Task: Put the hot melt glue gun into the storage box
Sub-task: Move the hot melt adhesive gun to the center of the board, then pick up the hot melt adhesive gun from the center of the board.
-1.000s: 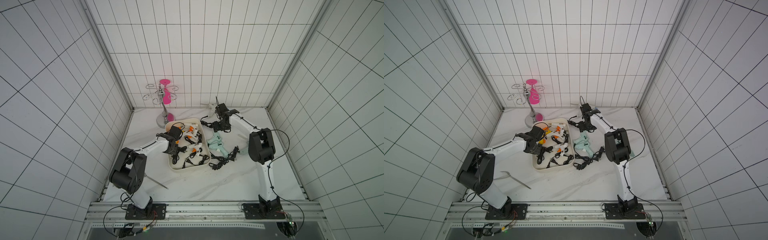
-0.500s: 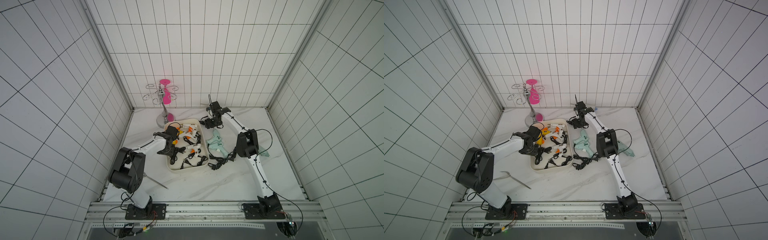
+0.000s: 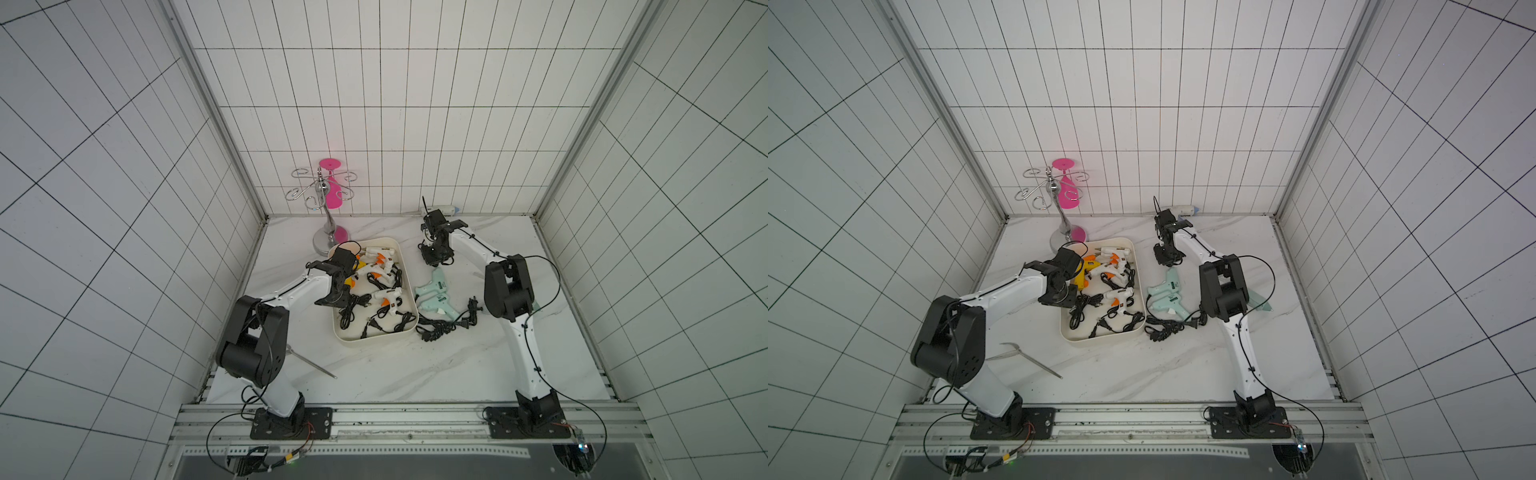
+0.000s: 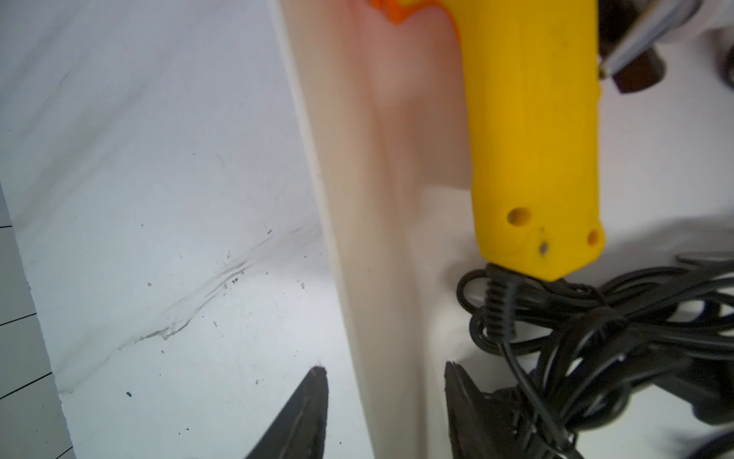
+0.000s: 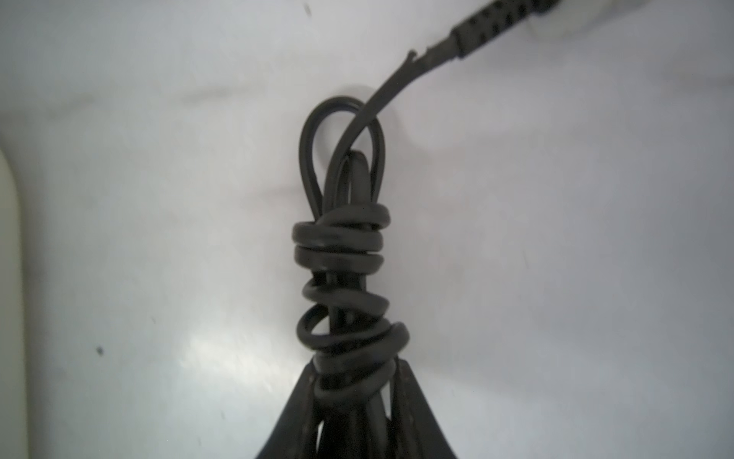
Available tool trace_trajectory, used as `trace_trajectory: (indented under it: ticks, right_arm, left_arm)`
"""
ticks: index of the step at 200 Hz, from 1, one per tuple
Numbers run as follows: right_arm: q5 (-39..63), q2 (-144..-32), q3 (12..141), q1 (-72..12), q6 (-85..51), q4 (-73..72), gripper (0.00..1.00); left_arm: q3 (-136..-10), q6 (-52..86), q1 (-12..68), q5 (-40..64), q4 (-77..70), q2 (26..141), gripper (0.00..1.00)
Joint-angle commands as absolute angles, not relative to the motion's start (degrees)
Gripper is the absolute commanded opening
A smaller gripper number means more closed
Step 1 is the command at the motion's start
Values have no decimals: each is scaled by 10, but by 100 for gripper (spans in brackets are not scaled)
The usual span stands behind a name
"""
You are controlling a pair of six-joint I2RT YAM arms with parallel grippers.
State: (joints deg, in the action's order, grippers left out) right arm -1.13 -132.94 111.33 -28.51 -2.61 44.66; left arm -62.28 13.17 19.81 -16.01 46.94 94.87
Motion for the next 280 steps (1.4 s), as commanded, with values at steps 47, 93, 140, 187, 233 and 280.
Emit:
trace_trajectory:
  ticks: [47, 93, 140, 187, 233, 280]
  right_arm:
    - [-34, -1071, 807, -282, -112, 423, 12]
    - [-76, -1078, 877, -270, -49, 423, 73]
    - [-9, -1218, 1051, -205, -36, 447, 78]
    - [55, -1364, 1205, -186, 9, 486, 76]
    - [94, -1455, 1338, -193, 33, 539, 77]
    - [42, -1508, 1401, -198, 33, 563, 70]
  left_arm:
    - [-647, 143, 198, -171, 451, 931, 56]
    - [-651, 146, 198, -165, 446, 928, 61]
    - [-647, 141, 196, -164, 434, 916, 64]
    - [-654, 145, 187, -155, 427, 917, 64]
    - [-657, 141, 185, -143, 418, 911, 65]
    - [-658, 140, 185, -146, 426, 910, 65]
